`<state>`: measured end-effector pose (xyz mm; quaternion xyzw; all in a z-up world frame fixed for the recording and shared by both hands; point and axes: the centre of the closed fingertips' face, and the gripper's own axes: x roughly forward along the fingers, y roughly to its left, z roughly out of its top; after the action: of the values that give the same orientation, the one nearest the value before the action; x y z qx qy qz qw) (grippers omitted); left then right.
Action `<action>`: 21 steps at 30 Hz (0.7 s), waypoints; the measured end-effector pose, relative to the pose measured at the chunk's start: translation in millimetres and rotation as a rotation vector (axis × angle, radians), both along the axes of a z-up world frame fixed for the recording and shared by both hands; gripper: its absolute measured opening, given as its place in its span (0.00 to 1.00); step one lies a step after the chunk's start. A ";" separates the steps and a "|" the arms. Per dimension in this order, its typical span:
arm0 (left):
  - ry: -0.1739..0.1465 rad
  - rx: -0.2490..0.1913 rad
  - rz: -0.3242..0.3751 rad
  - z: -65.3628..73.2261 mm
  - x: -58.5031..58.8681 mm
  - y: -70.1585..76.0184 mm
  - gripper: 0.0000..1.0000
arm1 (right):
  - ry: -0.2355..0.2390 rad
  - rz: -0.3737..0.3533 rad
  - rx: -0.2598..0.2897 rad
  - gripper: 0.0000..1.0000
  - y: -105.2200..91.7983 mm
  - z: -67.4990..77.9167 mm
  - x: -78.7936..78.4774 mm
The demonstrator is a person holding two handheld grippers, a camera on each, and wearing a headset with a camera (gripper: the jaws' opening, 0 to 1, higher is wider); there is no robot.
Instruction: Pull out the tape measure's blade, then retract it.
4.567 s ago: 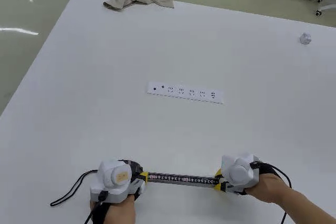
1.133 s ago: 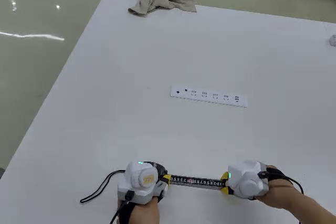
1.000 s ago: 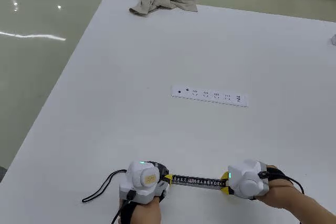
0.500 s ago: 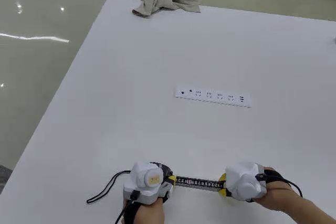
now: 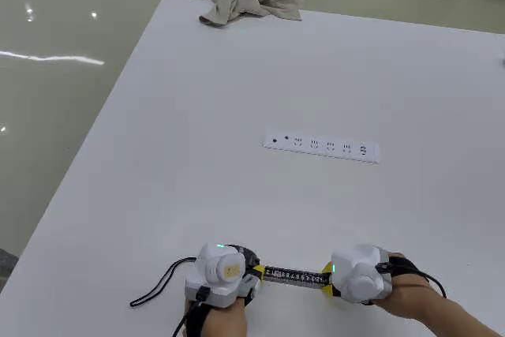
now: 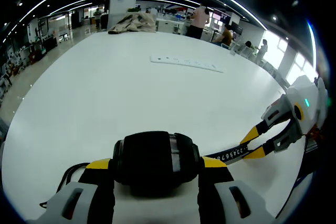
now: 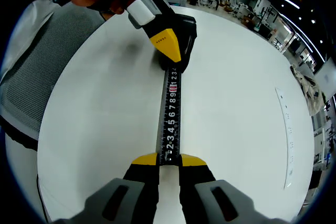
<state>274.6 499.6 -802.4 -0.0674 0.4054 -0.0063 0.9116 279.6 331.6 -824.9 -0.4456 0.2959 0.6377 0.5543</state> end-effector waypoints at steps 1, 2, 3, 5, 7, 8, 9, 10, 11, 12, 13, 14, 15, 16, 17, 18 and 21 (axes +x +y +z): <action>0.000 0.000 0.000 0.1 -0.1 0.0 0.61 | 0.001 0.000 0.002 0.13 1.2 0.3 -0.4; 0.001 0.000 -0.001 0.6 -0.2 -0.1 0.61 | 0.002 0.001 0.003 0.13 2.2 0.4 -0.8; 0.001 0.000 -0.001 0.8 -0.2 -0.2 0.61 | 0.000 0.001 0.004 0.13 3.9 -0.2 -0.6; 0.001 -0.001 0.000 0.6 -0.1 -0.2 0.61 | 0.001 0.002 0.007 0.13 6.0 -0.2 -1.2; 0.002 -0.001 0.000 1.3 -0.3 -0.3 0.61 | 0.001 0.002 0.009 0.13 8.7 -0.3 -1.4; 0.003 -0.002 -0.001 0.9 -0.4 -0.1 0.61 | -0.001 0.003 0.011 0.13 10.1 -0.3 -1.5; 0.003 -0.002 -0.001 0.8 -0.5 -0.1 0.61 | 0.000 0.002 0.012 0.13 11.7 0.6 -1.9; 0.003 -0.002 -0.001 0.1 -0.1 -0.2 0.61 | 0.000 0.001 0.015 0.13 13.1 0.9 -2.2; 0.003 -0.002 -0.001 0.0 -0.1 -0.2 0.61 | 0.000 0.000 0.016 0.13 14.5 0.7 -2.1; 0.003 -0.002 -0.001 0.1 -0.2 -0.2 0.61 | 0.000 0.000 0.018 0.13 15.7 0.6 -2.4; 0.003 -0.002 -0.002 0.5 -0.2 -0.3 0.61 | -0.001 0.000 0.020 0.13 17.4 0.1 -2.6; 0.004 -0.003 -0.001 1.1 -0.4 -0.4 0.61 | 0.000 -0.001 0.021 0.13 18.3 0.0 -2.8; 0.004 -0.003 -0.001 1.4 -0.4 -0.4 0.61 | 0.001 -0.001 0.023 0.13 19.5 0.7 -3.4; 0.004 -0.004 -0.001 0.5 -0.2 -0.2 0.61 | -0.001 0.000 0.024 0.13 20.8 1.0 -3.8; 0.004 -0.004 -0.002 0.1 -0.1 -0.2 0.61 | -0.001 0.000 0.024 0.13 21.6 0.1 -3.4; 0.003 -0.004 -0.003 -0.5 0.2 -0.1 0.61 | -0.004 0.003 0.025 0.13 23.0 -0.3 -3.6; 0.004 -0.004 -0.004 1.3 -0.5 -0.2 0.61 | -0.006 0.003 0.027 0.13 26.5 0.4 -4.5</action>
<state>274.2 499.4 -801.0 -0.0684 0.4075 -0.0087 0.9106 275.1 358.1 -824.5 -0.4405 0.2848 0.6412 0.5601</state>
